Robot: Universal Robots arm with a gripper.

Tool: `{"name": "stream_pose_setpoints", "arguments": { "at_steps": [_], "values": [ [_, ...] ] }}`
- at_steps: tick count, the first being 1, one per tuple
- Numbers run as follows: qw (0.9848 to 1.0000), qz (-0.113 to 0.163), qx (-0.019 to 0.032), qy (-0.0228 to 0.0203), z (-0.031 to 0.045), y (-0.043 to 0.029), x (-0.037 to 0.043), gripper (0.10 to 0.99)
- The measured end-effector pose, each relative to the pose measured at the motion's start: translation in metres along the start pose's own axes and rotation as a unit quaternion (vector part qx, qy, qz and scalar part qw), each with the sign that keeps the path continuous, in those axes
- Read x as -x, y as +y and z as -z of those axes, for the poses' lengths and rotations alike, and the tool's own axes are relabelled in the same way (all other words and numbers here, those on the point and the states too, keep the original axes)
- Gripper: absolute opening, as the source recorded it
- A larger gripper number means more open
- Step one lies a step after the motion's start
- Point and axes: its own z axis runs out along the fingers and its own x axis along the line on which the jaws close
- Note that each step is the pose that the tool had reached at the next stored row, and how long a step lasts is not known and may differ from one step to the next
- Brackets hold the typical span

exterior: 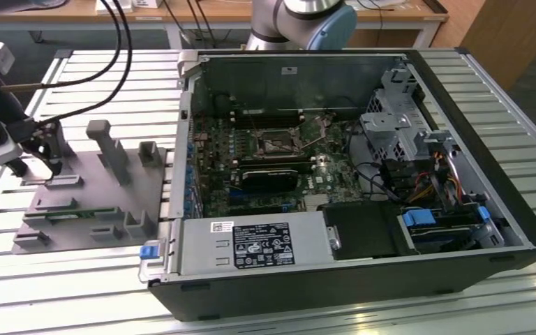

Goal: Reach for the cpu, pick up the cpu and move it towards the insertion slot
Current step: 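Pick up the cpu and move it towards the insertion slot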

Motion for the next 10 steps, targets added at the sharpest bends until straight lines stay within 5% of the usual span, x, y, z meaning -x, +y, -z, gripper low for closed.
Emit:
{"name": "stream_pose_setpoints", "arguments": {
  "at_steps": [10],
  "values": [
    [1.0,0.0,0.0,0.0,0.0352,0.0018,0.0001,0.541]
  ]
}}
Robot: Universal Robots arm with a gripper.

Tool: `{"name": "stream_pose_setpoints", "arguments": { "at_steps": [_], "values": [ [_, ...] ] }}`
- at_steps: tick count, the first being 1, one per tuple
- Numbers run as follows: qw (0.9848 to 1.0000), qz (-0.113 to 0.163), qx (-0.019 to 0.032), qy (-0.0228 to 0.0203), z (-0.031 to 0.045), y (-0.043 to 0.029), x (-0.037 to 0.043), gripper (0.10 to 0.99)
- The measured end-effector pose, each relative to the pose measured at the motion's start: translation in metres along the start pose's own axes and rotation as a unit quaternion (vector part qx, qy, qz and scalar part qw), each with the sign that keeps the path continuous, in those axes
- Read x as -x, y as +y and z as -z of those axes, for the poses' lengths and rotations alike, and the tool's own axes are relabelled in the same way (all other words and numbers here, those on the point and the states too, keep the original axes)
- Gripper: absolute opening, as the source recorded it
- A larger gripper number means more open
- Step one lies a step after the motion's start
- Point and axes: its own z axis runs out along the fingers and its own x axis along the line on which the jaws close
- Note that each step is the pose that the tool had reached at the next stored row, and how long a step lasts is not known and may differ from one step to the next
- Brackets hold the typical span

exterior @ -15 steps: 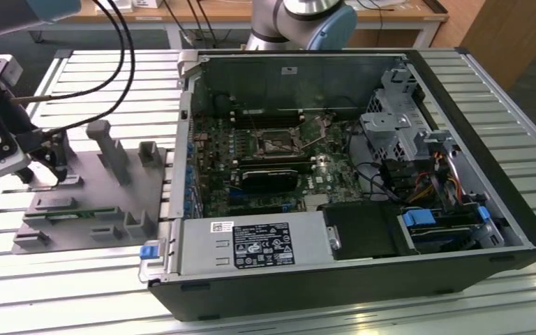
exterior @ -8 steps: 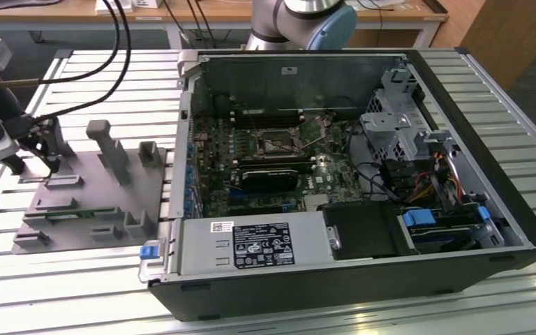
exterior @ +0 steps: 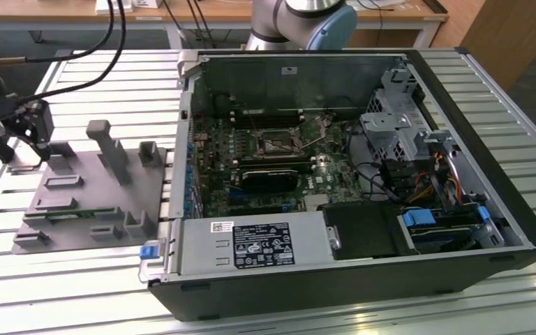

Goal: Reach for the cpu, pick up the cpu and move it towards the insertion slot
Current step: 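Pick up the cpu and move it towards the insertion slot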

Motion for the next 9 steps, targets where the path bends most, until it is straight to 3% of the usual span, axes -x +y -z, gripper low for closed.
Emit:
{"name": "stream_pose_setpoints", "arguments": {
  "at_steps": [9],
  "values": [
    [1.0,0.0,0.0,-0.0002,0.0378,0.0019,0.0002,0.541]
  ]
}}
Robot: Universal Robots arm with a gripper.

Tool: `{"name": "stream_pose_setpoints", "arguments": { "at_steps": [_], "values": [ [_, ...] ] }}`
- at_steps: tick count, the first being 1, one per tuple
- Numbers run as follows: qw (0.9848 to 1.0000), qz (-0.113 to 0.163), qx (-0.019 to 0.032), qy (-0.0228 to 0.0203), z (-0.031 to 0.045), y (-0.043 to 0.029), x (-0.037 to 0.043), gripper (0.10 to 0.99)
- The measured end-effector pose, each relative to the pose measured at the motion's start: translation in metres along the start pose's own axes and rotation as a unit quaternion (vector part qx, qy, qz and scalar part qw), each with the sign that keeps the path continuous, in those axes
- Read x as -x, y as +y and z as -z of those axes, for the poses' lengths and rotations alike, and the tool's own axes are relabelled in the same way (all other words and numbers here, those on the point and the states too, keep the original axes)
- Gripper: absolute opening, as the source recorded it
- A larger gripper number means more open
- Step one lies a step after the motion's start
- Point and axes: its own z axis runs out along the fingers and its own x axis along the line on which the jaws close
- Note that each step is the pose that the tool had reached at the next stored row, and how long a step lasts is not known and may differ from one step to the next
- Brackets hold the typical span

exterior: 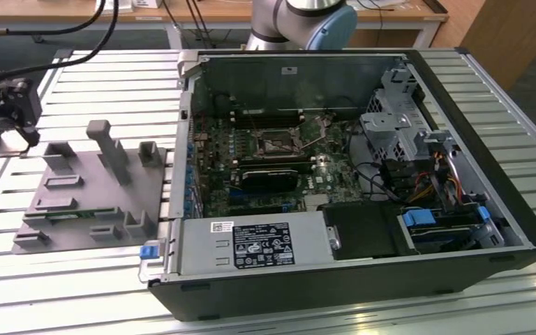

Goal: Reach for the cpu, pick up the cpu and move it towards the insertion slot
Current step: 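Pick up the cpu and move it towards the insertion slot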

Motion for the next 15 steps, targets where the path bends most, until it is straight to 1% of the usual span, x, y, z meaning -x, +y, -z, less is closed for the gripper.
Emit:
{"name": "stream_pose_setpoints", "arguments": {
  "at_steps": [13,15],
  "values": [
    [1.0,0.0,0.0,-0.0001,0.0577,0.0029,0.0003,0.541],
    [1.0,0.0,0.0,0.0,0.0652,0.0033,0.0003,0.541]
  ]
}}
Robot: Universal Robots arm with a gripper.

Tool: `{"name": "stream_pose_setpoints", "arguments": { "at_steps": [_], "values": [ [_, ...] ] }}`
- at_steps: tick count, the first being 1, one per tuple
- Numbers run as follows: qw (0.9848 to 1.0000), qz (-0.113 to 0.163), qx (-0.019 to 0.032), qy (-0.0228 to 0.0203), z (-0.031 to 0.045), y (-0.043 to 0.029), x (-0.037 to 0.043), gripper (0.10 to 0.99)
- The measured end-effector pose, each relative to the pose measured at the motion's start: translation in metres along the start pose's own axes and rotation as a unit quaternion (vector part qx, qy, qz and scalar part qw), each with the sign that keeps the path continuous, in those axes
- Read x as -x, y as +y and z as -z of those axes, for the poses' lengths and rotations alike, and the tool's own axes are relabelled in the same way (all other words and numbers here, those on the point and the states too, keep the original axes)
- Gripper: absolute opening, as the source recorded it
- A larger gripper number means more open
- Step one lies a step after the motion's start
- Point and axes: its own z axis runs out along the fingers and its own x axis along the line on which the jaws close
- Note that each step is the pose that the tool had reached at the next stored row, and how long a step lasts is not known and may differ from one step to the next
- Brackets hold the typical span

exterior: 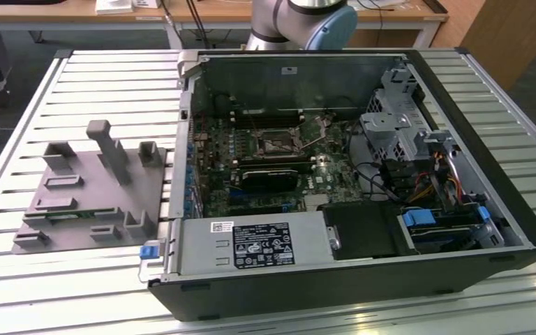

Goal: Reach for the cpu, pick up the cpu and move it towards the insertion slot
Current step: 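Pick up the cpu and move it towards the insertion slot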

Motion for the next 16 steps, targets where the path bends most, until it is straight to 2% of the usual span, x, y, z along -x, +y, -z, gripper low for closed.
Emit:
{"name": "stream_pose_setpoints", "arguments": {
  "at_steps": [3,7,11,16],
  "values": [
    [1.0,0.0,0.0,0.0,0.0079,0.0006,0.0021,0.541],
    [1.0,0.0,0.0,0.0,0.0082,0.0005,0.0072,0.541],
    [1.0,0.0,0.0,0.0,0.008,0.0004,0.0171,0.541],
    [1.0,0.0,0.0007,0.0,0.0063,-0.0003,0.0212,0.541]
  ]
}}
